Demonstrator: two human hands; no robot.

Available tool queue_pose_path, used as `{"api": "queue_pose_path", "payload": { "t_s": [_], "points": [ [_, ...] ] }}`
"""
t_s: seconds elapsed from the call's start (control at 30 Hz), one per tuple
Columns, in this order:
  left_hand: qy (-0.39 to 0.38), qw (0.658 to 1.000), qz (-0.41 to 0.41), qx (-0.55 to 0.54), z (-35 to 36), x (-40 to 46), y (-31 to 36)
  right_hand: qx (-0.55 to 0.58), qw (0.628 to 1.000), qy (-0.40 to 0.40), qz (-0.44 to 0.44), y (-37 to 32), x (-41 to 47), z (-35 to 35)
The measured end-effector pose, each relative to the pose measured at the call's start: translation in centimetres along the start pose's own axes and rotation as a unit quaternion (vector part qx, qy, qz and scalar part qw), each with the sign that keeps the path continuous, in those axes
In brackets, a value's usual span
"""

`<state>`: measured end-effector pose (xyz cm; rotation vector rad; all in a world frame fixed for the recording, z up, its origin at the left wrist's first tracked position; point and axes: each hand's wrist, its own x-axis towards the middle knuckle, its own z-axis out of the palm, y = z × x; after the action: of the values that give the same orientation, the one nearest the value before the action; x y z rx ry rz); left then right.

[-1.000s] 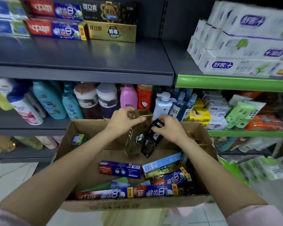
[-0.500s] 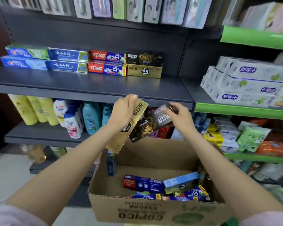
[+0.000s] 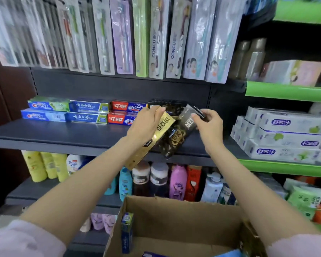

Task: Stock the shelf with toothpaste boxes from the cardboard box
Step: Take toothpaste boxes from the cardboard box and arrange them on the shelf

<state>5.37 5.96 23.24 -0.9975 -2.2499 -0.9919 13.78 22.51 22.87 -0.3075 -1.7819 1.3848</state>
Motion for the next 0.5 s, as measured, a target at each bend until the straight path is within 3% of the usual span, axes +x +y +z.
{"api": "queue_pose_path", "payload": {
  "t_s": [0.17,0.3,0.4,0.5],
  "points": [
    [-0.006,0.999,-0.027,0.043,1.0,3.7,-1.5,-0.109,0.982,-0.107,-0.112,-0.8,6.1,2.6],
    [-0.033,0.993,-0.077,0.082,1.5,5.7,-3.0,-0.25,0.918,-0.243,-0.189,0.0,10.6,5.7],
    [-0.057,0.989,-0.086,0.107,1.9,6.6,-4.1,-0.294,0.872,-0.332,-0.207,0.8,13.7,8.1],
    [-0.077,0.981,-0.086,0.153,2.3,7.7,-5.7,-0.32,0.845,-0.363,-0.227,1.6,16.0,11.0]
  ]
}}
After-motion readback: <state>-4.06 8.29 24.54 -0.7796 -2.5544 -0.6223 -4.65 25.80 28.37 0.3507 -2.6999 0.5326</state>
